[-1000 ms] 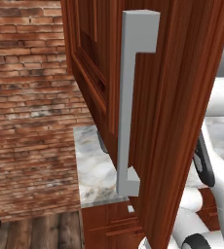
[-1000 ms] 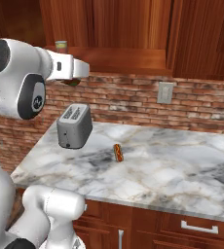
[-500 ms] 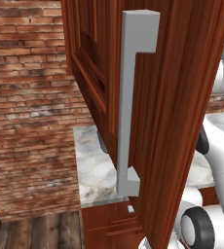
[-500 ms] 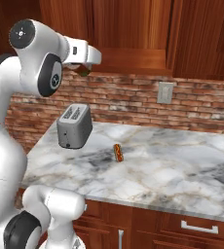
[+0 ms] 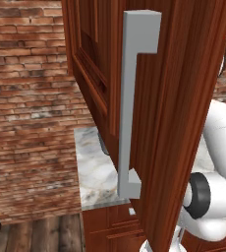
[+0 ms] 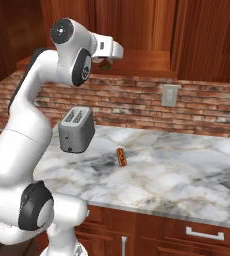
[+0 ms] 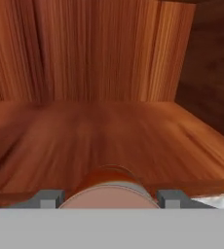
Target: Restock the canned food cabinet by taking the new fresh canned food from the counter and placing it in the cabinet. Then, take the old canned food from the cabinet and place it on the counter.
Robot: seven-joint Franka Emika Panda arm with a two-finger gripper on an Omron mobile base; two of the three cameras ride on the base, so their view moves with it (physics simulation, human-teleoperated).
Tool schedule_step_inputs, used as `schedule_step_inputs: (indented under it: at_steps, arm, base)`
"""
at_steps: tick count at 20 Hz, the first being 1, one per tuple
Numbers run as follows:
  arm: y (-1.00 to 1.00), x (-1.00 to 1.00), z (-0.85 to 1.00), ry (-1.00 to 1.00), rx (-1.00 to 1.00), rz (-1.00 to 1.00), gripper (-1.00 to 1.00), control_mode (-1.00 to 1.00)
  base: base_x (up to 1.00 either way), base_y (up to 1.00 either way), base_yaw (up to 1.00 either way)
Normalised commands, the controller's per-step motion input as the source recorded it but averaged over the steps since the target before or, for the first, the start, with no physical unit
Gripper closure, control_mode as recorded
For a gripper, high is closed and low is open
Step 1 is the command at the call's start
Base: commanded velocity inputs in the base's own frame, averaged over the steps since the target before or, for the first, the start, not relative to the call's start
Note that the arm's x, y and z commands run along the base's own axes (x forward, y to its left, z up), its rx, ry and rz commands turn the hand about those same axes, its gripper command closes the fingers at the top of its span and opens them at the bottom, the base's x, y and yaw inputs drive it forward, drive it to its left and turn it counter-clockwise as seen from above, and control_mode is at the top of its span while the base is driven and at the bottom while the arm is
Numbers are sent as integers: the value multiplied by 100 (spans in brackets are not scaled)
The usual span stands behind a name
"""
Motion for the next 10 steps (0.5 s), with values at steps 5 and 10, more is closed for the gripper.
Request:
schedule_step_inputs:
  at_steps: [5,10]
  arm:
    - [-26,90,-7,1,0,0,100,-100]
    - [-21,64,-22,6,0,0,100,-100]
  base:
    - [0,0,0]
    - [0,0,0]
